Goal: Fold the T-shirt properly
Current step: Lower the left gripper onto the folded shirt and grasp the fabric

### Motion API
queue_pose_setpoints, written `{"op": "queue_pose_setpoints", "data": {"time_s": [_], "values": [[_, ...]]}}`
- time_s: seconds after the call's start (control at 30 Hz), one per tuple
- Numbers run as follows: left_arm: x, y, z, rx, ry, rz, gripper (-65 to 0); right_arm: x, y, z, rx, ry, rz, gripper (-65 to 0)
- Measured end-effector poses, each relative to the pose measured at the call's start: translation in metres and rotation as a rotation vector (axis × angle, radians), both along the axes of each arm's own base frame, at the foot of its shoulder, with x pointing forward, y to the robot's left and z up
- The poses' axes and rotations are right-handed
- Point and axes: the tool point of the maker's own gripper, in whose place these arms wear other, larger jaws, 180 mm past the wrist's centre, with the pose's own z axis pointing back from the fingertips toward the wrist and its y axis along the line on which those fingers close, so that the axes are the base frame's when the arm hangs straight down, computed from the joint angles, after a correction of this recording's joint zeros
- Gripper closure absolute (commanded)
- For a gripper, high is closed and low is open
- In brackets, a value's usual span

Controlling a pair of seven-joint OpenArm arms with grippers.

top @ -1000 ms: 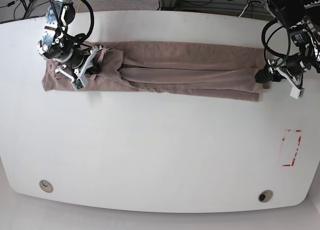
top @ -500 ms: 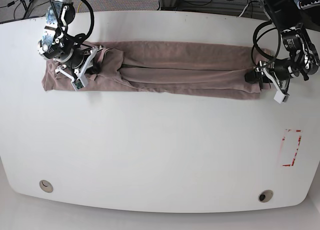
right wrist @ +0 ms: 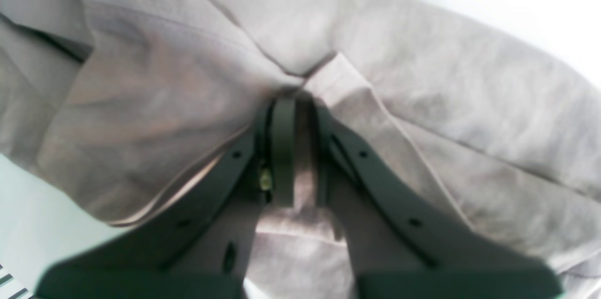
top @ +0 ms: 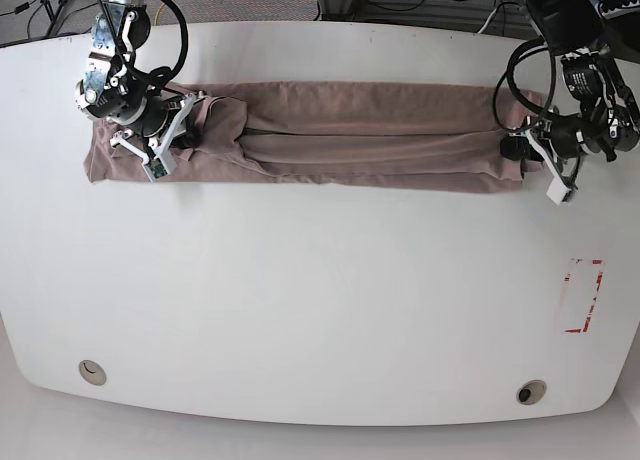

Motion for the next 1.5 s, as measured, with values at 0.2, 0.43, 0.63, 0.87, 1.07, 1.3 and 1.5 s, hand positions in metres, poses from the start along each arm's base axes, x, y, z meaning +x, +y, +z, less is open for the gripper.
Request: {"op": "queue_pose_setpoints", "data": {"time_s": [0.2,0.43,0.63,0.87,1.07,1.3,1.5], "values": [[0.019,-0.012,0.039,0.101,-0.124,-0.097,-6.9,0.000,0.000,0.000,0.000,0.000,0.000,-5.2],[0.031,-0.057,0.068,0.149,-0.238,-0.273,-6.9,0.000,0.000,0.000,0.001,0.000,0.000,-5.2],[0.027,-0.108,0.069,0.103,-0.262,-0.387,-7.1,0.000,0.000,0.000,0.000,0.000,0.000,-5.2],[0.022,-0.157,0.070,0.032,-0.281,-0.478,-7.4,0.000,0.000,0.000,0.001,-0.001,0.000,-5.2],[0.022,-0.155,0.071,0.028,-0.282,-0.463,-16.7,0.000,0.000,0.000,0.002,-0.002,0.000,-5.2],[0.025,-0.078,0.074,0.117,-0.273,-0.282,-37.9,0.001,0.001,0.001,0.002,-0.003,0.000,-5.2],[0.016,-0.006,0.074,0.161,-0.246,-0.053,-44.7,0.004,0.001,0.002,0.000,-0.004,0.002,-5.2]]}}
